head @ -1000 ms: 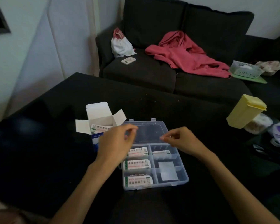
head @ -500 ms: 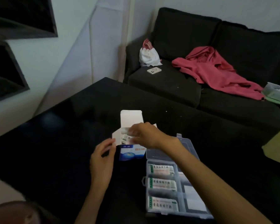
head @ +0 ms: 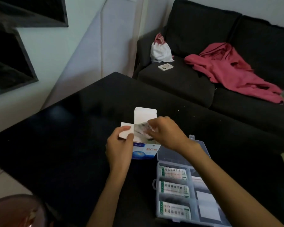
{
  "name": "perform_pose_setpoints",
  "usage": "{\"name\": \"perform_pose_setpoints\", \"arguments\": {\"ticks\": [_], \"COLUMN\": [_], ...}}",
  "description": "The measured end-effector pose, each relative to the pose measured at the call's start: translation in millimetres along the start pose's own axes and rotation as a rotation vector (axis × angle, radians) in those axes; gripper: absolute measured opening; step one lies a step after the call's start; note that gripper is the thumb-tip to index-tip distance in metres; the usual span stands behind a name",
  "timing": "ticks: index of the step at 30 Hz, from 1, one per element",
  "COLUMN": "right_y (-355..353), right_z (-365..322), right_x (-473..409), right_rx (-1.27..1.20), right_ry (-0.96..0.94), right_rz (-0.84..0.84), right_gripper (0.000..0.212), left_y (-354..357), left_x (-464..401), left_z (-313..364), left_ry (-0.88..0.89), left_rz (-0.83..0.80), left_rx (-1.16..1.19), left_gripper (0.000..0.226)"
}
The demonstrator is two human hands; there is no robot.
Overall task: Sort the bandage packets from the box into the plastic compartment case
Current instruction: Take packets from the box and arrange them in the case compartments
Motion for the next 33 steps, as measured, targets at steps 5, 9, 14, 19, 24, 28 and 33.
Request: {"name": "perform_pose_setpoints", "arguments": {"ticks": [5,9,14,19,24,28,33], "right_y": [-9.6,2.6,9.3,11.1,13.2,15.6,18.7], "right_z": [11.1,21.1,44.7,84.6,114.8,130.8,144.3], "right_x": [24.0,46.8,87.2,128.8,148.1,155.7,164.6], "right_rx": [-0.838,-1.248,-1.414,-1.295,-1.232,-1.259,-1.207], "right_ry": [0.225,0.38,0.428,0.504,0.483,0.435,0.441], "right_rz": [0.157,0.061,0.095,0.208,0.184,0.227,0.318], "right_gripper": [0.015,0.014,0.032,0.031,0.032,0.029,0.022], "left_y": [-4.3,-8.4,8.1,40.9,80.6,112.6,123.9], "left_x": [5.7,22.0,58.4,84.7,96.7,106.3,108.2], "left_z": [1.5,19.6,46.1,35.1,19.3,6.9,0.2], "left_ry": [0.055,0.339,0.635,0.628,0.345,0.124,0.118], "left_rz": [-0.051,0.057,-0.009,-0.414,-0.69,-0.899,-0.94], "left_rx": [-0.068,-0.46,-0.317,-0.344,-0.336,-0.398,-0.374], "left_gripper": [0.023,0.034,0.016,0.022,0.031,0.032,0.023]}}
Point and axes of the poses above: each hand's wrist, its own x-axis away from the middle knuckle, its own y-axis out of the palm, z = x × y, the point moved 3 cm from there along -x, towards the middle knuckle, and after that the axes turned 3 degrees about y, right-handed, at the moved point
